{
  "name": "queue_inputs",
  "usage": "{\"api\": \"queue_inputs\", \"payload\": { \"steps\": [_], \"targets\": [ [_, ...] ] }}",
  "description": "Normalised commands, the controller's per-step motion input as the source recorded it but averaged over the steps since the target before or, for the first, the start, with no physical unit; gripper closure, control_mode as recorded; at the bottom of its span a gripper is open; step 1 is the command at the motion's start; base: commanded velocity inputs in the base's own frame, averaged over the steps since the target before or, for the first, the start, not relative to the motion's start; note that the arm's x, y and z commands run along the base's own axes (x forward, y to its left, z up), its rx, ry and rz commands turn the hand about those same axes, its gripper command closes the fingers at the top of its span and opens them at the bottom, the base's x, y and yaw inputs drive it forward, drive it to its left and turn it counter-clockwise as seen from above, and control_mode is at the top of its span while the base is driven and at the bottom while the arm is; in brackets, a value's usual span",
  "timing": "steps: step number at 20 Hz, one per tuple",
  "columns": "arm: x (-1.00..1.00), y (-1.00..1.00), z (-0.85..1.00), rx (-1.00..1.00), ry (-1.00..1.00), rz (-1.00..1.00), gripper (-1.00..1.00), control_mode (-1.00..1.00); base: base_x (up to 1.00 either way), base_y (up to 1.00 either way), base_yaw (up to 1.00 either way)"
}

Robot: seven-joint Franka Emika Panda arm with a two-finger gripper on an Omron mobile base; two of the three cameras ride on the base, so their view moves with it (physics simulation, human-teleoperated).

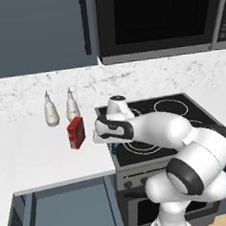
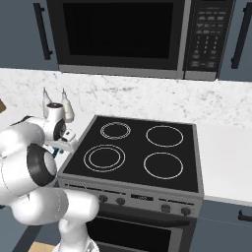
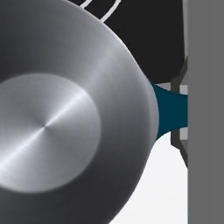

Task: Pick the measuring cup from the drawer and place it on the counter.

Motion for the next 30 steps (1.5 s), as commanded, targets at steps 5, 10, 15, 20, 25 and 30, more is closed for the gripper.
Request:
{"api": "queue_inputs", "payload": {
  "steps": [5, 10, 15, 20, 25, 30],
  "targets": [
    [0.52, 0.55, -0.2, 0.0, 0.0, 0.0, 1.0, -1.0, 0.0, 0.0, 0.0],
    [0.33, 0.28, -0.44, 0.0, 0.0, 0.0, 1.0, -1.0, 0.0, 0.0, 0.0],
    [0.1, 0.18, -0.4, 0.0, 0.0, 0.0, 1.0, -1.0, 0.0, 0.0, 0.0],
    [0.05, 0.11, -0.2, 0.0, 0.01, 0.01, 1.0, -1.0, 0.0, 0.0, 0.0],
    [0.0, 0.0, 0.0, 0.0, 0.0, 0.0, -1.0, -1.0, 0.0, 0.0, 0.0],
    [0.01, -0.02, 0.07, 0.0, -0.03, 0.0, -1.0, -1.0, 0.0, 0.0, 0.0]
  ]
}}
